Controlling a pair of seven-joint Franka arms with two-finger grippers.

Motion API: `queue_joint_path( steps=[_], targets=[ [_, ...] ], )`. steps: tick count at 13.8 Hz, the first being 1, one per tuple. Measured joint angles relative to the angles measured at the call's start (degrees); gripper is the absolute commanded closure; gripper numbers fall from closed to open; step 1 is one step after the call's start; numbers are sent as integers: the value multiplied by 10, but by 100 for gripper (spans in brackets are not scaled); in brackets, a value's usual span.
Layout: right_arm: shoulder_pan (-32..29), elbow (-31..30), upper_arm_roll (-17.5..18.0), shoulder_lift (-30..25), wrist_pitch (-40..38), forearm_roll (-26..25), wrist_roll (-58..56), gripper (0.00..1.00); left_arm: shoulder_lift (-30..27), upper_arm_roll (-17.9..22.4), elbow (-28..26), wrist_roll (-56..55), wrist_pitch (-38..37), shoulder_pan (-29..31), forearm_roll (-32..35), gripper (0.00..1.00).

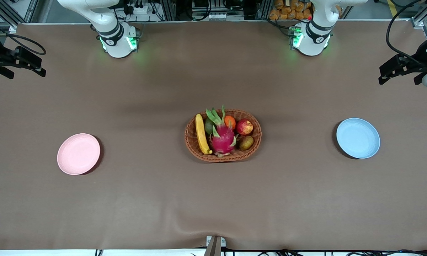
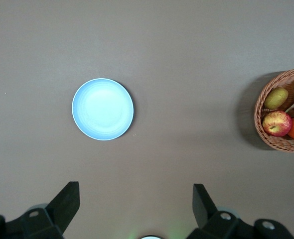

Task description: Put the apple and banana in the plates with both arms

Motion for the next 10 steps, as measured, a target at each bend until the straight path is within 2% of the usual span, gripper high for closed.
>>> queue_joint_path(
  steps=[10],
  targets=[
    [0,0,0,0,0,0,0,0,0,1,0,0,0,2,-14,0]
  ],
)
